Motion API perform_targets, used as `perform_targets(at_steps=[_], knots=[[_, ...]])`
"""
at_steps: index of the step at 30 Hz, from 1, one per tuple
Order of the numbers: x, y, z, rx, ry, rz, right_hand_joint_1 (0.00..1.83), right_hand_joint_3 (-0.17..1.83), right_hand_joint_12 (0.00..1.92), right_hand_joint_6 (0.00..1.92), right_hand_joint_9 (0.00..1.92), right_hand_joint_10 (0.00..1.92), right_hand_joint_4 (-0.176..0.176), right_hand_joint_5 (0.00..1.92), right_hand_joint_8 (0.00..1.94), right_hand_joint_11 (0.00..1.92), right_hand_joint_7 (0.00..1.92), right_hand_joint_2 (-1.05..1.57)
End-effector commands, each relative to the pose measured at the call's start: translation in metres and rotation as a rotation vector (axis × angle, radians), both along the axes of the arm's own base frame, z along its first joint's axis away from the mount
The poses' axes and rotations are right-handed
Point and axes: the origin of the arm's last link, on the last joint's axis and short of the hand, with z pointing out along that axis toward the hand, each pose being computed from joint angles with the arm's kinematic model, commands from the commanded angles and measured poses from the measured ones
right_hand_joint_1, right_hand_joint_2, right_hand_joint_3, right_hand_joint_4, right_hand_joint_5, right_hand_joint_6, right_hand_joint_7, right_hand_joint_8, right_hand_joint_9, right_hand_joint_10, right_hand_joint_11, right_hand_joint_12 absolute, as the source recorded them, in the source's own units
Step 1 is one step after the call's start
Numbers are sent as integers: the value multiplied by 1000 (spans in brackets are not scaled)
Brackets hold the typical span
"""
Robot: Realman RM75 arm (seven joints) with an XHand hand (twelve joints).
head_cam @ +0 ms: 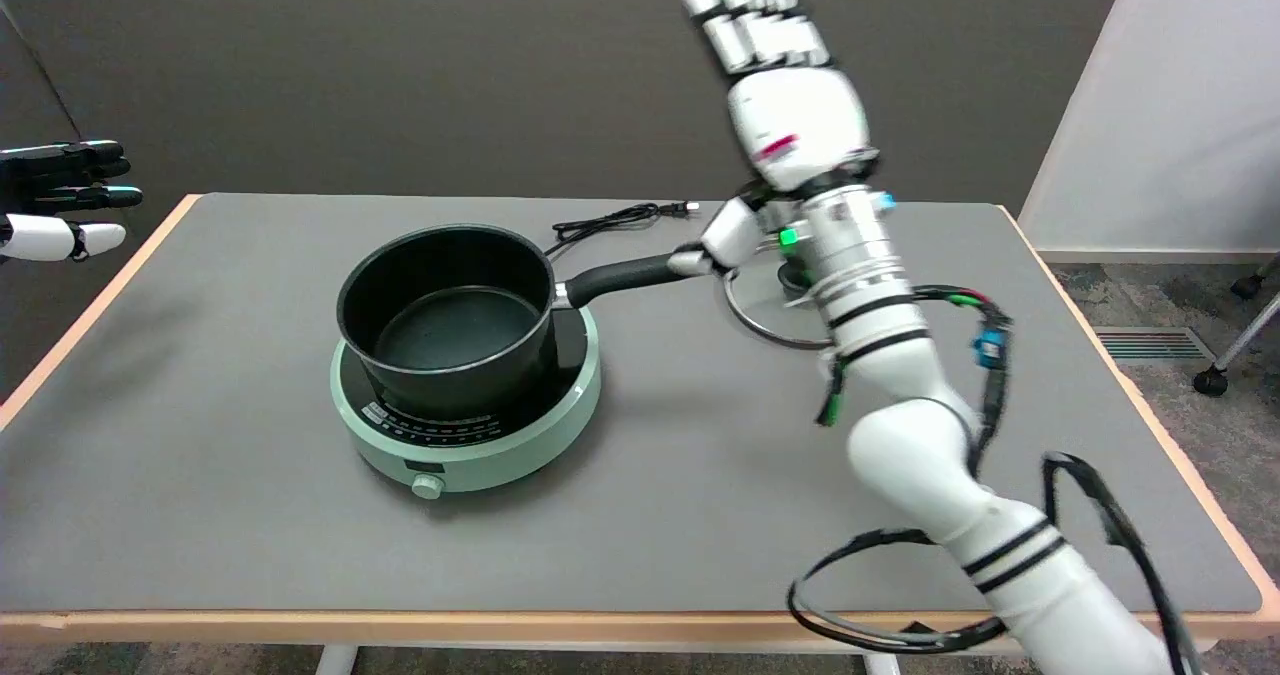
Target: Pick up the pot lid.
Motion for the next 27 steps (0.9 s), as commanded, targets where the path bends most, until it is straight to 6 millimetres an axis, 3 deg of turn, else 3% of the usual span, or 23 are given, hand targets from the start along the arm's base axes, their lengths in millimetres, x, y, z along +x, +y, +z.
perform_targets(at_steps=[1, 7, 16, 27], knots=[[13, 104, 160, -460, -124, 315, 1056, 803, 53, 53, 53, 53, 7, 53, 53, 53, 53, -240], [-38, 113, 219, -541, -264, 229, 1059, 799, 49, 49, 49, 49, -18, 49, 49, 49, 49, -148], [-80, 111, 264, -510, -301, 71, 1055, 864, 44, 44, 44, 44, -7, 44, 44, 44, 44, -134], [-65, 95, 263, -373, -55, -23, 1054, 890, 44, 44, 44, 44, -5, 44, 44, 44, 44, -133]])
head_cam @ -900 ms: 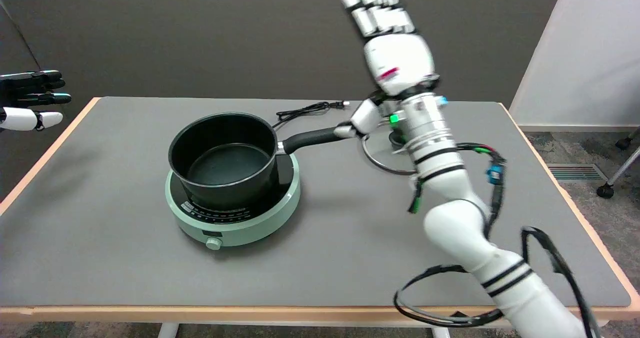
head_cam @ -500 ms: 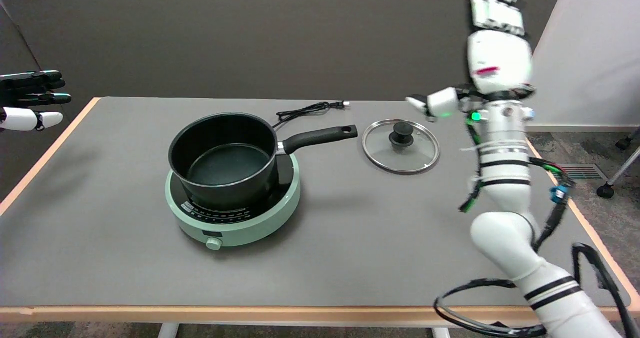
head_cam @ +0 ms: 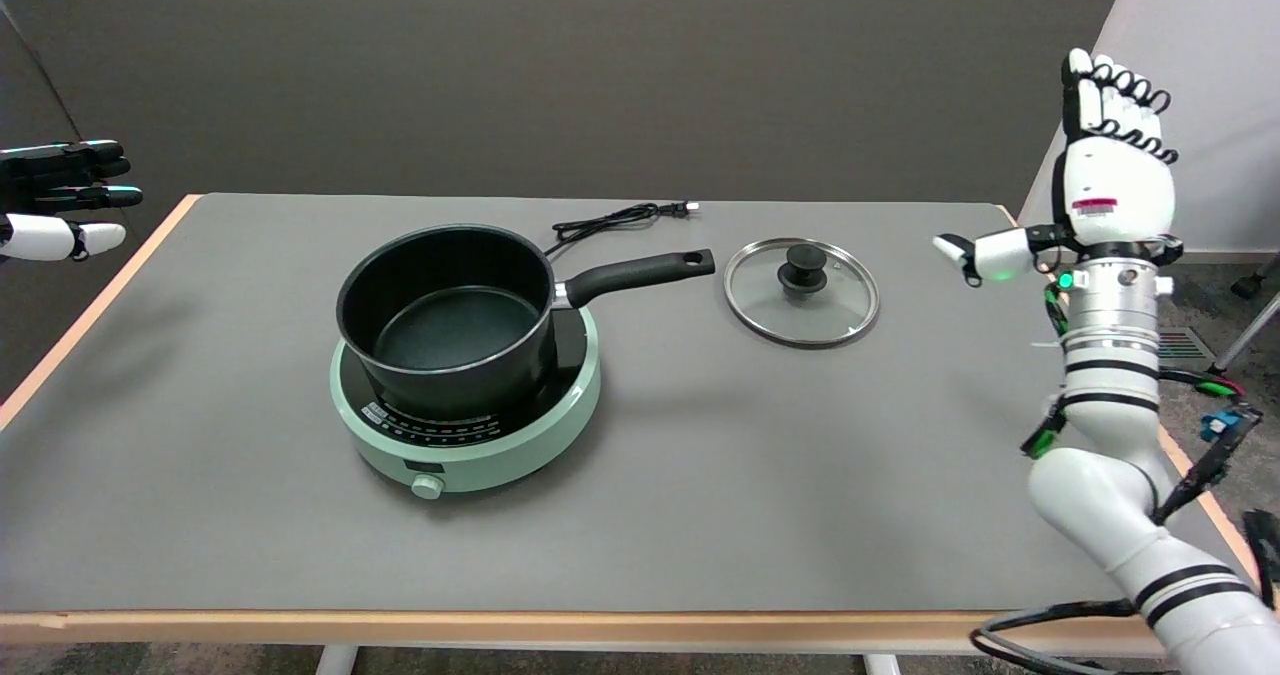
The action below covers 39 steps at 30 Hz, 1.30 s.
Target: Pick up the pot lid.
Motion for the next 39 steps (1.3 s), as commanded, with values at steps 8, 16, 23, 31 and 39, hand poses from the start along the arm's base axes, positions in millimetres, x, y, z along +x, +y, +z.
perform_targets(at_steps=[8, 16, 23, 31, 39], knots=[[7, 14, 50, 157, 160, -78, 1051, 898, 45, 45, 45, 45, 3, 45, 45, 45, 45, -135], [2, 14, 52, 180, 167, -107, 1048, 904, 47, 47, 47, 47, 15, 47, 47, 47, 47, -135], [0, 19, 61, 194, 129, -104, 1048, 903, 51, 51, 51, 51, 22, 51, 51, 51, 51, -137], [3, 21, 61, 201, 131, -82, 1048, 900, 53, 53, 53, 53, 21, 53, 53, 53, 53, -138], [12, 20, 54, 217, 179, -78, 1048, 906, 53, 53, 53, 53, 25, 53, 53, 53, 53, -149]])
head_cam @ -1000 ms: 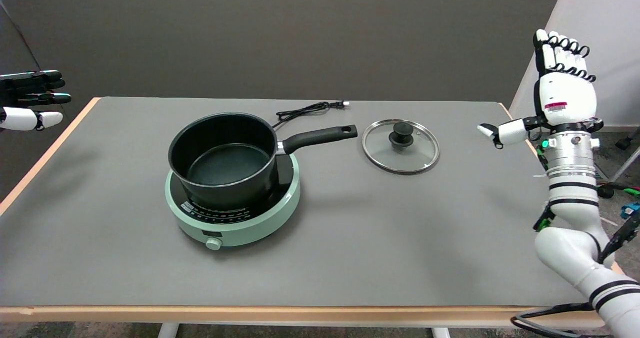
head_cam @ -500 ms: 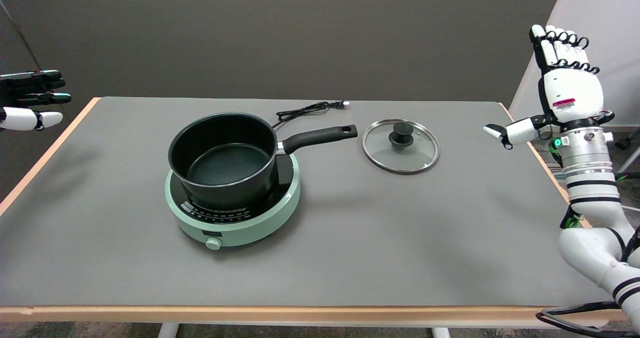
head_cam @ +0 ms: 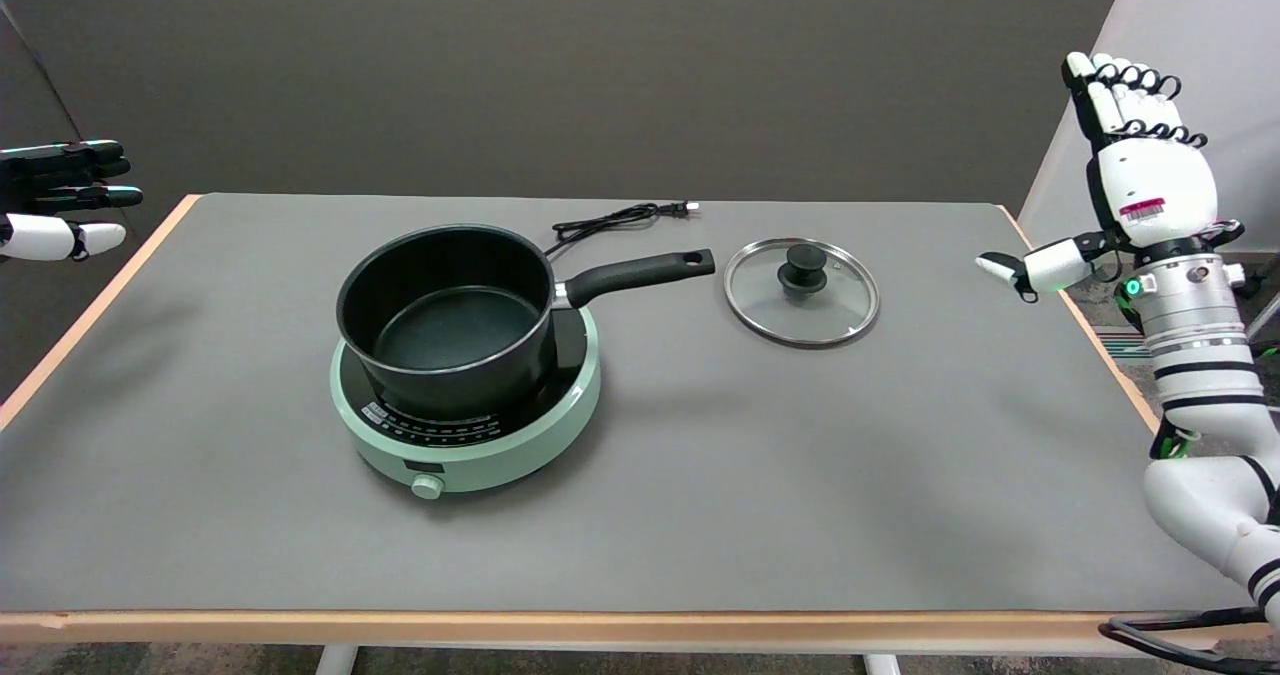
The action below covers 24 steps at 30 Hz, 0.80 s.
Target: Pick up the pot lid.
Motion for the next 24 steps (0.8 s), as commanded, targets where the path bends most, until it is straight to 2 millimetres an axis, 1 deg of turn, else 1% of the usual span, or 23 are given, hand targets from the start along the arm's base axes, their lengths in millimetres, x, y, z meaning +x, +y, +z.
perform_targets(at_steps=[1, 4, 8, 9, 10, 12, 13, 18, 19, 21, 22, 23, 24], knots=[[11, 1, -3, 46, 49, 4, 1048, 905, 53, 53, 53, 53, 26, 53, 53, 53, 53, -149], [15, -2, -11, 79, 58, 9, 1049, 907, 53, 53, 53, 53, 28, 53, 53, 53, 53, -158], [21, -10, -29, 167, 84, 2, 1052, 920, 54, 54, 54, 54, 30, 54, 54, 54, 54, -192], [23, -11, -31, 175, 94, 1, 1051, 924, 54, 54, 54, 54, 47, 54, 54, 54, 54, -203], [24, -12, -36, 187, 110, -1, 1049, 925, 54, 54, 54, 54, 75, 54, 54, 54, 54, -212], [25, -14, -39, 197, 119, -7, 1053, 922, 55, 55, 55, 55, 79, 55, 55, 55, 55, -232], [25, -15, -41, 201, 123, -12, 1055, 923, 56, 56, 56, 56, 87, 56, 56, 56, 56, -245], [26, -16, -42, 198, 112, -8, 1060, 909, 59, 59, 59, 59, 102, 59, 59, 59, 59, -266], [27, -15, -43, 199, 109, -2, 1061, 908, 61, 61, 61, 61, 101, 61, 61, 61, 61, -269], [30, -16, -45, 202, 111, 10, 1071, 902, 87, 87, 87, 87, 86, 87, 87, 87, 87, -273], [32, -16, -47, 205, 113, 17, 1078, 897, 102, 102, 102, 102, 64, 102, 102, 102, 102, -276], [34, -17, -47, 206, 114, 20, 1088, 891, 123, 123, 123, 123, 50, 123, 123, 123, 123, -279], [38, -18, -49, 208, 117, 27, 1094, 887, 135, 135, 135, 135, 56, 135, 135, 135, 135, -285]])
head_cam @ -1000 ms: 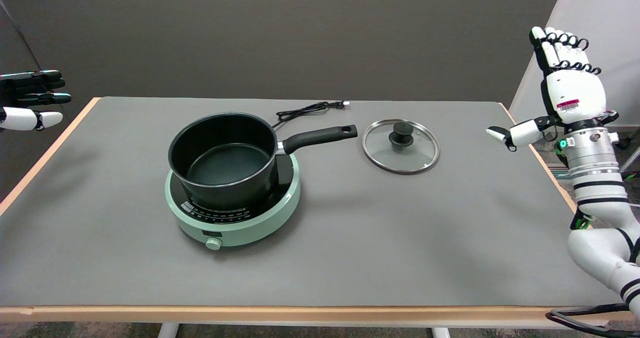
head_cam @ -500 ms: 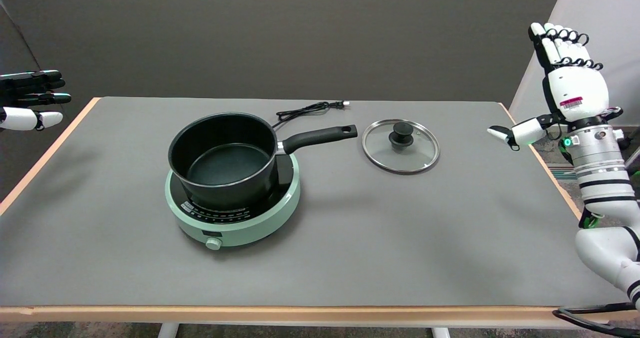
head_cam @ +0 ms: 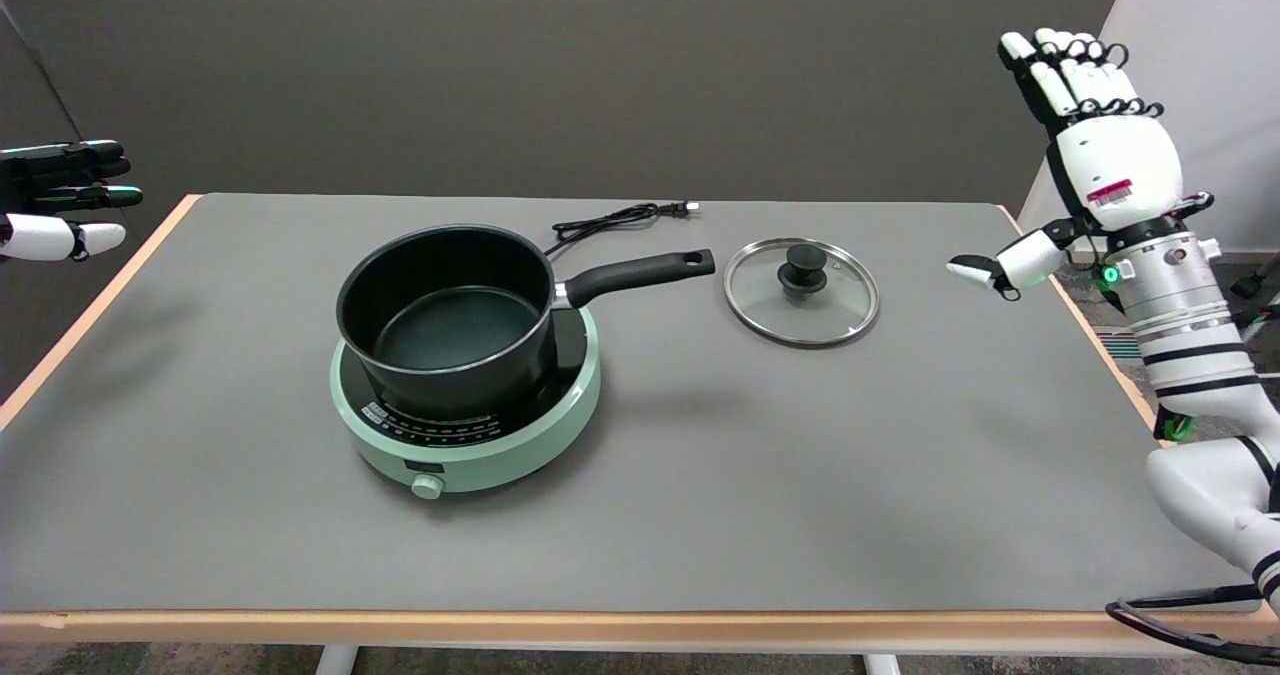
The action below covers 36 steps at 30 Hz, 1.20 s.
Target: Pick up the pot lid.
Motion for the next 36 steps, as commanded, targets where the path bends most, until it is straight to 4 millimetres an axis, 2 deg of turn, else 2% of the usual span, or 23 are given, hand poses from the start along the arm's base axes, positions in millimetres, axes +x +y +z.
perform_targets(at_steps=[1, 7, 24, 26, 33, 36], knots=[[22, -10, -25, 70, 36, 28, 1098, 885, 136, 136, 136, 136, 59, 136, 136, 136, 136, -291], [41, -23, -42, 86, 105, 18, 1110, 881, 116, 116, 116, 116, 62, 116, 116, 116, 116, -319], [55, -73, -84, 40, 220, -161, 1118, 903, 102, 102, 102, 102, 86, 102, 102, 102, 102, -357], [55, -77, -87, 36, 216, -178, 1119, 909, 115, 115, 115, 115, 98, 115, 115, 115, 115, -361], [51, -85, -90, 29, 206, -216, 1120, 908, 115, 115, 115, 115, 103, 115, 115, 115, 115, -367], [51, -86, -86, 20, 206, -217, 1121, 905, 110, 110, 110, 110, 106, 110, 110, 110, 110, -370]])
